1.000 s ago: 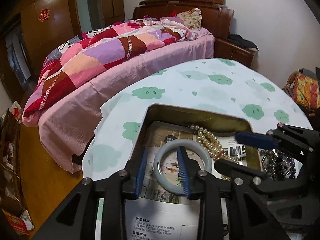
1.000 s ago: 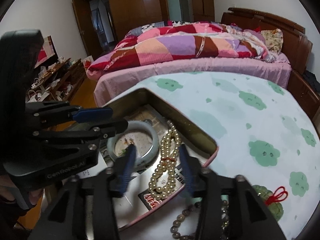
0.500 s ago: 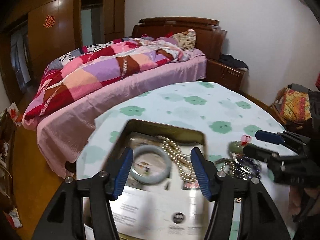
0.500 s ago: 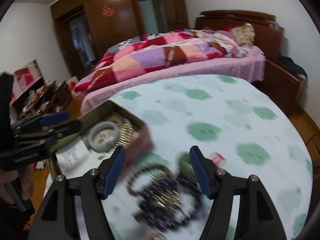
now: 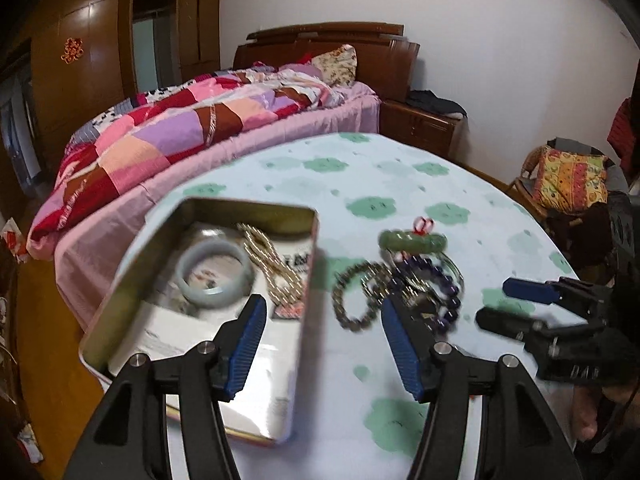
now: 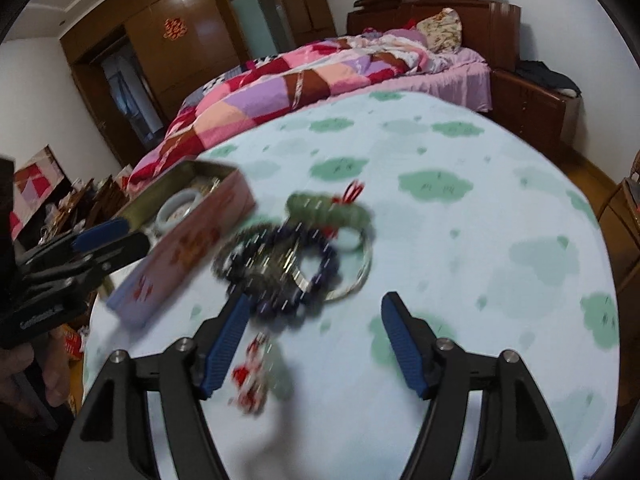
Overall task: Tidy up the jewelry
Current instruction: 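Move the right gripper to the red-tasseled pendant and grasp it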
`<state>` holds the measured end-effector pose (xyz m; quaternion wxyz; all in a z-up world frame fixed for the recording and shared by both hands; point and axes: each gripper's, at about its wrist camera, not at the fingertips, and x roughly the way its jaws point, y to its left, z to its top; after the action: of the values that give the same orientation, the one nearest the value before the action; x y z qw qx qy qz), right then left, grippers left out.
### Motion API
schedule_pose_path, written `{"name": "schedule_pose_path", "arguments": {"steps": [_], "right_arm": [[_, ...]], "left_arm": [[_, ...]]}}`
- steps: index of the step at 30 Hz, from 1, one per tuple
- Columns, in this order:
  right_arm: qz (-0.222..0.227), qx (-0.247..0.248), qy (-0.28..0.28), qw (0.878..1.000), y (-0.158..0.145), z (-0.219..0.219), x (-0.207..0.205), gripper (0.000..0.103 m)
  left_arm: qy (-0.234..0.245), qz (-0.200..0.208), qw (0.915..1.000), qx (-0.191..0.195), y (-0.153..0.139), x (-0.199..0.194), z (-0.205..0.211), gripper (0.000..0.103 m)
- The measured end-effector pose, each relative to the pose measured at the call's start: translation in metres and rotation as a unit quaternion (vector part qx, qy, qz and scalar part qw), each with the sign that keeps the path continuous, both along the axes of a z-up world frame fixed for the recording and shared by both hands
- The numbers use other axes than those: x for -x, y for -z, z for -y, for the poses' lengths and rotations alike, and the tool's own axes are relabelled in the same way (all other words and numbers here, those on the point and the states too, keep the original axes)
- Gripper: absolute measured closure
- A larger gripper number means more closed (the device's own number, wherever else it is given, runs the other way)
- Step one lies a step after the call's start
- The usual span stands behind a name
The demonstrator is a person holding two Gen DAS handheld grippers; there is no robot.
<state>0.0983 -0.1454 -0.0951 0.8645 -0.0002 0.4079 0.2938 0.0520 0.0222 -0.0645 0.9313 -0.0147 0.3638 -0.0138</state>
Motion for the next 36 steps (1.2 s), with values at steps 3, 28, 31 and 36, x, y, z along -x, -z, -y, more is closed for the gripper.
{"name": "schedule_pose_path", "arguments": {"steps": [3,28,31,36], "right_arm": [[-0.001,0.014,-0.020,1.000,0.007,-0.008,0.012,0.032],[0.007,0.093,-0.070,0.993,0.027,-0.030,0.028,0.080],[0.010,0.080,-0.067,0.994,0.024,-0.026,0.029,0.086],[0.012,0.072,-0.054,0.996,0.021,-0.019,0.023,0.095]], "left_arm": [[-0.002,-0.001,1.0000,0.000,0.003,0.005,0.006,0.043],[0.002,-0.005,0.9999,0.013,0.011,0.006,0.013,0.043],[0.010,-0.004,0.9999,0.012,0.010,0.001,0.017,0.043],[0.023,-0.007,0.9996,0.012,0.012,-0.010,0.023,0.043]]}}
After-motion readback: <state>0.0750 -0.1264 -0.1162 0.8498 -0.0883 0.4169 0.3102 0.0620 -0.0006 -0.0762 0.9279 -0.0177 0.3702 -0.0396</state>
